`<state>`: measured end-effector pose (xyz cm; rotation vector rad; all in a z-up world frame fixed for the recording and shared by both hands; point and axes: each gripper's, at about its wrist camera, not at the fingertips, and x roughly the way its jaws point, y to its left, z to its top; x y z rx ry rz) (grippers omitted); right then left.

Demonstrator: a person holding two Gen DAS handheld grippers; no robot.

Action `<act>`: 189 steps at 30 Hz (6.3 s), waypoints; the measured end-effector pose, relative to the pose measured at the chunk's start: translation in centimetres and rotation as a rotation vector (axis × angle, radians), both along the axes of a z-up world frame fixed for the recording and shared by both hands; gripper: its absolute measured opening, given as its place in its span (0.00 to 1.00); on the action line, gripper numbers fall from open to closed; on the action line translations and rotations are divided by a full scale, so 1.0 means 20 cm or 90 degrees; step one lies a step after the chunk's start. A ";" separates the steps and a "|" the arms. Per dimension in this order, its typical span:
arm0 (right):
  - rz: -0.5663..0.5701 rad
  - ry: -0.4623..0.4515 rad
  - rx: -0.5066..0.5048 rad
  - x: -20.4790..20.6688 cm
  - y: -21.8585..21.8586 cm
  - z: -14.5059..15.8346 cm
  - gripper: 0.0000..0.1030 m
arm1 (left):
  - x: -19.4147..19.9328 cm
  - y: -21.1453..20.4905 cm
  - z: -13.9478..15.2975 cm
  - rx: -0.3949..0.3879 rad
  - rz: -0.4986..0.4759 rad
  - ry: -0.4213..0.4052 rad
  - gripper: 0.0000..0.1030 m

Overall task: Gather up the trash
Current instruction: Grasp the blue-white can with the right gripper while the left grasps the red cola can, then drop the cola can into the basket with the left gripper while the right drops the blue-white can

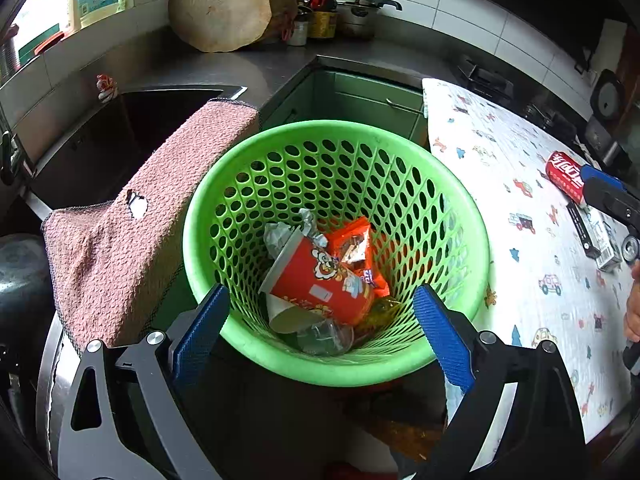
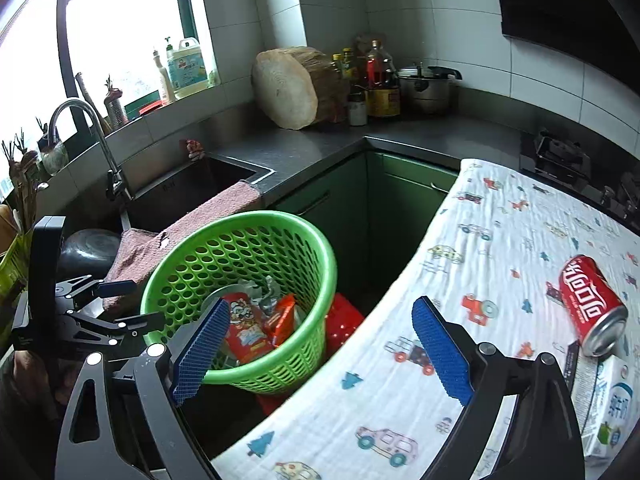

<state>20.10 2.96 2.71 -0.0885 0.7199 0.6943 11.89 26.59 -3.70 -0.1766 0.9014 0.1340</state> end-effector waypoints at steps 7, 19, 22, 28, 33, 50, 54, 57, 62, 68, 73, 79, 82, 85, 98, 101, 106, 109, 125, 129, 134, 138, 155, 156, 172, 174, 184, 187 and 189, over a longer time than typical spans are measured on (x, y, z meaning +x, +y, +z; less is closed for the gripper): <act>-0.117 -0.002 0.002 0.01 -0.47 0.00 0.87 | 0.07 -0.18 0.01 -0.002 -0.041 -0.003 0.90; -0.387 0.024 -0.022 0.04 -1.44 0.01 0.87 | 0.27 -0.53 0.04 -0.001 -0.121 -0.002 0.90; -0.467 0.036 -0.021 0.05 -1.68 0.03 0.88 | 0.33 -0.62 0.06 -0.001 -0.141 -0.004 0.90; -0.601 0.093 0.001 0.09 -2.09 0.04 0.89 | 0.41 -0.74 0.06 -0.006 -0.169 -0.008 0.91; -0.682 0.162 0.029 0.15 -2.33 -0.01 0.89 | 0.49 -0.81 0.05 -0.007 -0.184 0.000 0.91; -0.840 0.313 0.145 0.39 -2.66 -0.31 0.89 | 0.73 -0.97 0.10 -0.024 -0.201 0.006 0.92; -0.856 0.327 0.139 0.41 -2.68 -0.36 0.89 | 0.78 -1.02 0.11 -0.028 -0.208 0.010 0.92; -0.838 0.336 0.147 0.42 -2.69 -0.40 0.79 | 0.83 -1.07 0.12 -0.035 -0.211 0.014 0.92; -0.810 0.331 0.135 0.42 -2.67 -0.40 0.76 | 0.93 -1.18 0.15 -0.059 -0.213 0.028 0.92; -0.762 0.323 0.121 0.41 -2.65 -0.40 0.76 | 1.09 -1.34 0.19 -0.117 -0.207 0.058 0.92; -0.715 0.310 0.079 0.40 -2.61 -0.40 0.76 | 1.22 -1.49 0.20 -0.171 -0.204 0.084 0.92; -0.667 0.290 0.036 0.40 -2.55 -0.38 0.76 | 1.34 -1.62 0.13 -0.225 -0.183 0.116 0.92; -0.647 0.284 0.030 0.40 -2.53 -0.37 0.76 | 1.38 -1.67 0.08 -0.245 -0.169 0.133 0.92; -0.629 0.280 0.032 0.40 -2.51 -0.37 0.76 | 1.42 -1.69 0.02 -0.280 -0.157 0.146 0.92; -0.587 0.261 0.004 0.40 -2.44 -0.37 0.76 | 1.50 -1.76 -0.13 -0.346 -0.128 0.178 0.90; -0.583 0.261 0.005 0.40 -2.43 -0.37 0.76 | 1.50 -1.78 -0.16 -0.363 -0.133 0.184 0.78; -0.575 0.254 -0.008 0.39 -2.41 -0.36 0.76 | 1.49 -1.78 -0.18 -0.377 -0.131 0.178 0.72; -0.568 0.246 -0.015 0.38 -2.39 -0.35 0.75 | 1.48 -1.78 -0.17 -0.382 -0.130 0.168 0.72; -0.467 0.209 0.014 0.29 -2.04 -0.17 0.75 | 1.25 -1.53 0.03 -0.357 -0.157 0.099 0.71; -0.426 0.192 0.019 0.27 -1.87 -0.10 0.75 | 1.15 -1.36 0.11 -0.330 -0.145 0.070 0.71; -0.366 0.177 0.021 0.26 -1.61 -0.03 0.75 | 0.99 -1.13 0.21 -0.276 -0.129 0.035 0.71; -0.315 0.171 0.028 0.26 -1.40 0.01 0.75 | 0.87 -0.91 0.24 -0.242 -0.097 0.016 0.71; -0.123 0.170 0.049 0.24 -0.53 0.09 0.75 | 0.46 -0.05 0.07 -0.128 0.079 0.041 0.71; -0.113 0.170 0.049 0.23 -0.48 0.08 0.75 | 0.45 -0.03 0.05 -0.123 0.084 0.047 0.71; -0.012 0.198 0.031 0.23 0.06 -0.03 0.75 | 0.37 0.16 -0.24 -0.120 0.130 0.127 0.73; -0.002 0.201 0.031 0.23 0.10 -0.03 0.75 | 0.36 0.18 -0.25 -0.133 0.134 0.127 0.72; 0.040 0.201 0.025 0.23 0.30 -0.05 0.75 | 0.28 0.24 -0.24 -0.160 0.143 0.114 0.73; 0.056 0.203 0.019 0.23 0.37 -0.08 0.75 | 0.24 0.27 -0.21 -0.170 0.151 0.099 0.74; 0.065 0.204 0.010 0.23 0.42 -0.10 0.75 | 0.22 0.28 -0.18 -0.175 0.152 0.088 0.75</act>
